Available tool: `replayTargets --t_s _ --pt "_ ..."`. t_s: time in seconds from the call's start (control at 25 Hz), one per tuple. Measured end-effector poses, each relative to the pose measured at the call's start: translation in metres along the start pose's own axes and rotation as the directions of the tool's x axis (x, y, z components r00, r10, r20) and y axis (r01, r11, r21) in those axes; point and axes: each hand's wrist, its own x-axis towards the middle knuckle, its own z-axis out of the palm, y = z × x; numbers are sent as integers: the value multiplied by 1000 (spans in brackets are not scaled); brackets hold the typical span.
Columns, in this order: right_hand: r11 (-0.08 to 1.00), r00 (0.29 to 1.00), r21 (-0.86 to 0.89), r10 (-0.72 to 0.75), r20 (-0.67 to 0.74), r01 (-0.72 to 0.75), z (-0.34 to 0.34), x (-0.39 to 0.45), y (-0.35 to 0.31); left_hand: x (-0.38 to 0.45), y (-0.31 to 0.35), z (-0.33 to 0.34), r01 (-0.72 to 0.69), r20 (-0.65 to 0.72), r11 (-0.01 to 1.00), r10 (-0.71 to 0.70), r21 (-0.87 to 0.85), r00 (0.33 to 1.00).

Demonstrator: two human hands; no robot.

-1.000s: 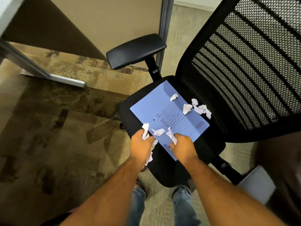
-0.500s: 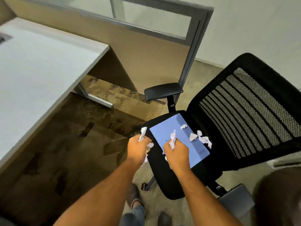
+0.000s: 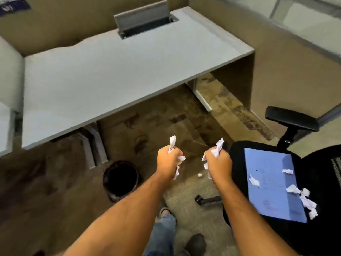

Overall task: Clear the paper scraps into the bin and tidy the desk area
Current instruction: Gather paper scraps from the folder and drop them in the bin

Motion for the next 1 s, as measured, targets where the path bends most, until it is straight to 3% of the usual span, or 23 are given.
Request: replayTargets --t_s 0.28,0.44,0.68,0.84,1.0 --pt "998 956 -34 -46 289 58 147 -68 -38 -10 -25 -183 36 -296 981 -92 -191 951" --pt "995 917 -71 -38 396 72 233 -95 -44 8 -47 -272 35 -357 965 -130 -260 925" --pt "987 942 -151 5 335 49 360 -124 -50 65 -65 -396 105 -317 960 -187 -258 930" --pt "985 967 -174 52 251 -8 426 -123 -41 112 -71 -444 213 -279 952 -270 -219 921" --pt "963 957 -167 240 165 -213 486 -94 -2 167 -109 -463 336 -290 922 -381 -195 878"
